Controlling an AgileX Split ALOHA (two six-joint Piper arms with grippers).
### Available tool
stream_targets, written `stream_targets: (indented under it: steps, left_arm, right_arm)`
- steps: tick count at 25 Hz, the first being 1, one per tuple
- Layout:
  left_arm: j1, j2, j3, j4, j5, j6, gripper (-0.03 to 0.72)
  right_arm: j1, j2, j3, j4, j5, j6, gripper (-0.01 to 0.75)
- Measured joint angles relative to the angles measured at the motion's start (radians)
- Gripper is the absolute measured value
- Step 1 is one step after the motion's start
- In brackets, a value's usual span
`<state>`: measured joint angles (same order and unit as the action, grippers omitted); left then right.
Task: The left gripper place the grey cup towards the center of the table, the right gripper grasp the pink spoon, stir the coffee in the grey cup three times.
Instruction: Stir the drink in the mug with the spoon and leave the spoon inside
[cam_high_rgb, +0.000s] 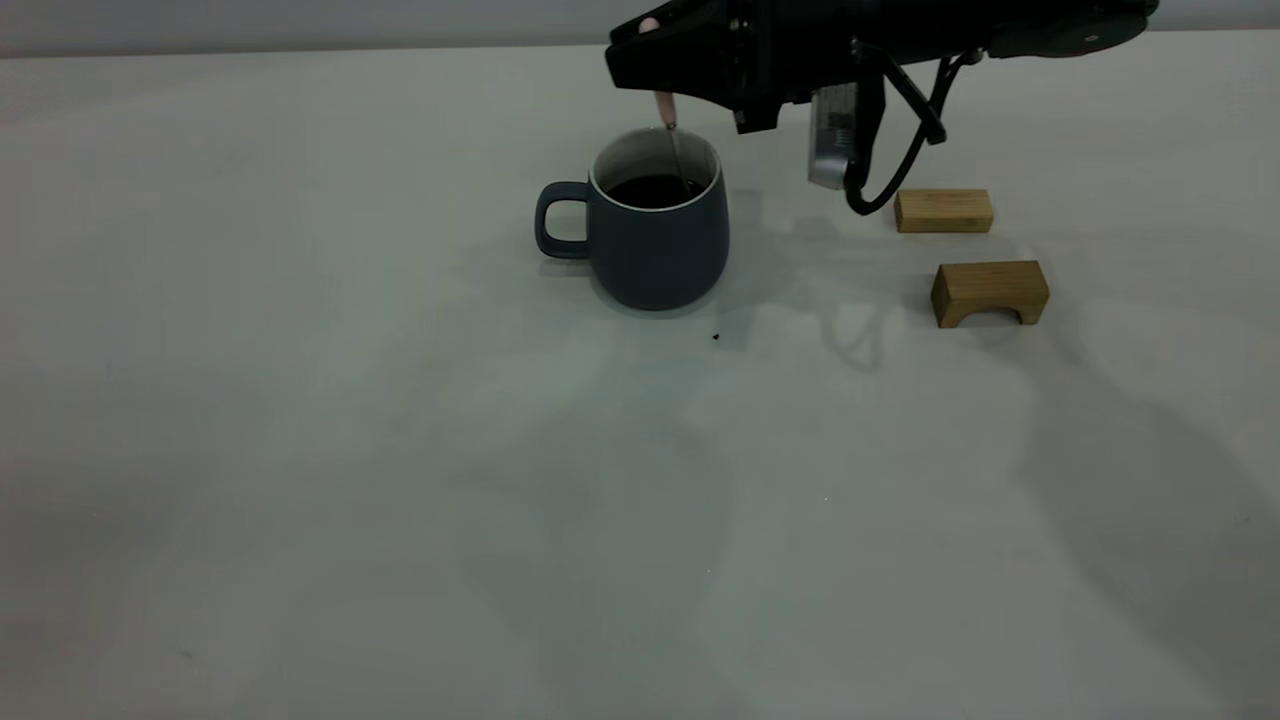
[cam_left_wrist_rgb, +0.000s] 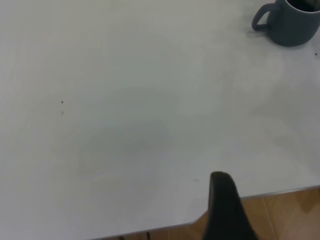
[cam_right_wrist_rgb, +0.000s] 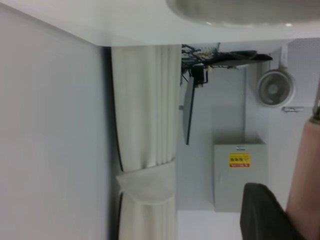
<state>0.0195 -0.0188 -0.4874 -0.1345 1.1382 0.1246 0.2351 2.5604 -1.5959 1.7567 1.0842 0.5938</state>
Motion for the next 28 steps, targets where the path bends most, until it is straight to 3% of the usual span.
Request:
stream_targets:
  steps: [5, 13, 22, 28]
  left_arm:
    - [0.0, 0.0, 0.0, 0.0, 0.0, 0.0, 0.519]
    - [0.0, 0.0, 0.0, 0.0, 0.0, 0.0, 0.519]
    - [0.0, 0.0, 0.0, 0.0, 0.0, 0.0, 0.519]
    - [0.0, 0.0, 0.0, 0.0, 0.0, 0.0, 0.519]
  right_arm:
    - [0.022, 0.023, -0.023, -0.003, 0.047, 0.002, 0.124]
    - [0.035, 0.083, -0.179, -0.002, 0.023, -0.001, 0.124]
    - [-0.02, 0.083, -0.165, -0.125, -0.016, 0.0, 0.124]
    - [-0.014, 0.067, -0.117, -0.154, 0.054, 0.04, 0.124]
